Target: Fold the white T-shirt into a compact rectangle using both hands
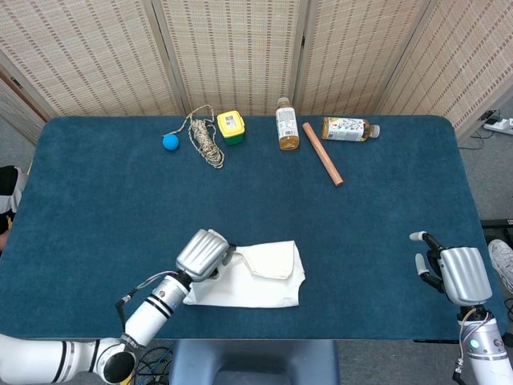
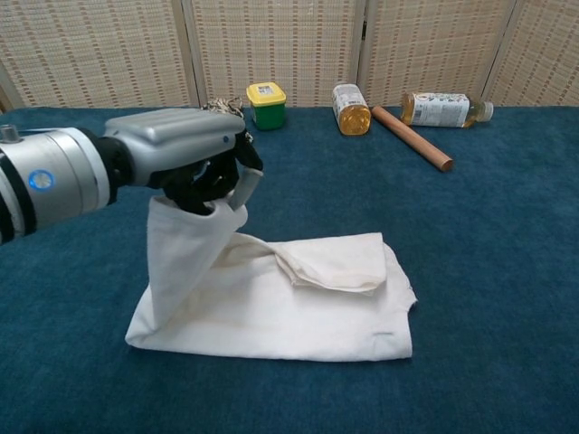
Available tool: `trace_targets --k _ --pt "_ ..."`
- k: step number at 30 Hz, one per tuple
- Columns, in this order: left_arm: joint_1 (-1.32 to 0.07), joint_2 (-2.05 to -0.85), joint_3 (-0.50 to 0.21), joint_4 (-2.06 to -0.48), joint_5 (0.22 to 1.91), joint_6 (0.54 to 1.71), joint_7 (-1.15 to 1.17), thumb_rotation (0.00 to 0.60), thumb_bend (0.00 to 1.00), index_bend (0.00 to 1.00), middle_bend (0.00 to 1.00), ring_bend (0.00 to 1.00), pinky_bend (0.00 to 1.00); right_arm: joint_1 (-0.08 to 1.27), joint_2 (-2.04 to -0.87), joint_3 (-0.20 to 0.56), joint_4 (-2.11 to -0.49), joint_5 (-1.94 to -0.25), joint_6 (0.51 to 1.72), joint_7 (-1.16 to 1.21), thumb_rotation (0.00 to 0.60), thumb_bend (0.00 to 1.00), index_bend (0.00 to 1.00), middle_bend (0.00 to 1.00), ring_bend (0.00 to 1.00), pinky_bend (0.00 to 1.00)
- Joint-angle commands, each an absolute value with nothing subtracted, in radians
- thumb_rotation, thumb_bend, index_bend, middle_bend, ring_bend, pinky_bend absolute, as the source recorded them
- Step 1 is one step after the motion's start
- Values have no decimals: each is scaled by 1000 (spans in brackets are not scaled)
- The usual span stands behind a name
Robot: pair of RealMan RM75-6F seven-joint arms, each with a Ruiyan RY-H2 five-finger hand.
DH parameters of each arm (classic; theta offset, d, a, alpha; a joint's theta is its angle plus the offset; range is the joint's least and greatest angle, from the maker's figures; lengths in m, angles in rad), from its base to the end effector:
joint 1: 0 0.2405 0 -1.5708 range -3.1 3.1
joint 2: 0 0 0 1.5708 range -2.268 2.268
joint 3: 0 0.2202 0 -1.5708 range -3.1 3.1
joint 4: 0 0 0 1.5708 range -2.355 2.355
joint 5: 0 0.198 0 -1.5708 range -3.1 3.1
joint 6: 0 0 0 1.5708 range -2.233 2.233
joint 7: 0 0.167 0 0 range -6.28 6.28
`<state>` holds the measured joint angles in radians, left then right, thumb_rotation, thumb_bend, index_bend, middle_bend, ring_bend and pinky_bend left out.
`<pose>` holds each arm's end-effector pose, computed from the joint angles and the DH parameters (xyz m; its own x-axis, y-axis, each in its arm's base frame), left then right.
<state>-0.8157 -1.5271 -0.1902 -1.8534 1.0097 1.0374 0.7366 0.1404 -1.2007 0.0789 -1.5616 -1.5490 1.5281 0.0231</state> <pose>-0.0276 0.2846 -0.0146 0.5305 0.2082 0.8218 0.7537 -0.5594 -0.3448 -0.2513 -0.2198 0.1438 0.3390 0.0850 0.9369 -0.9314 -0.1098 0.3470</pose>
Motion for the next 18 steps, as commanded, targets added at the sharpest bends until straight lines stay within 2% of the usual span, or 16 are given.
trace_targets --k 1,18 --pt "-863 -1603 -204 -1837 948 1076 810 600 589 660 850 757 957 137 -1197 79 -1562 -1547 1531 24 600 509 333 944 986 1000" --pt "-995 -1780 -240 -1763 770 1134 954 600 589 652 848 757 959 125 -1187 82 -1568 -1538 1529 20 600 508 333 945 986 1000"
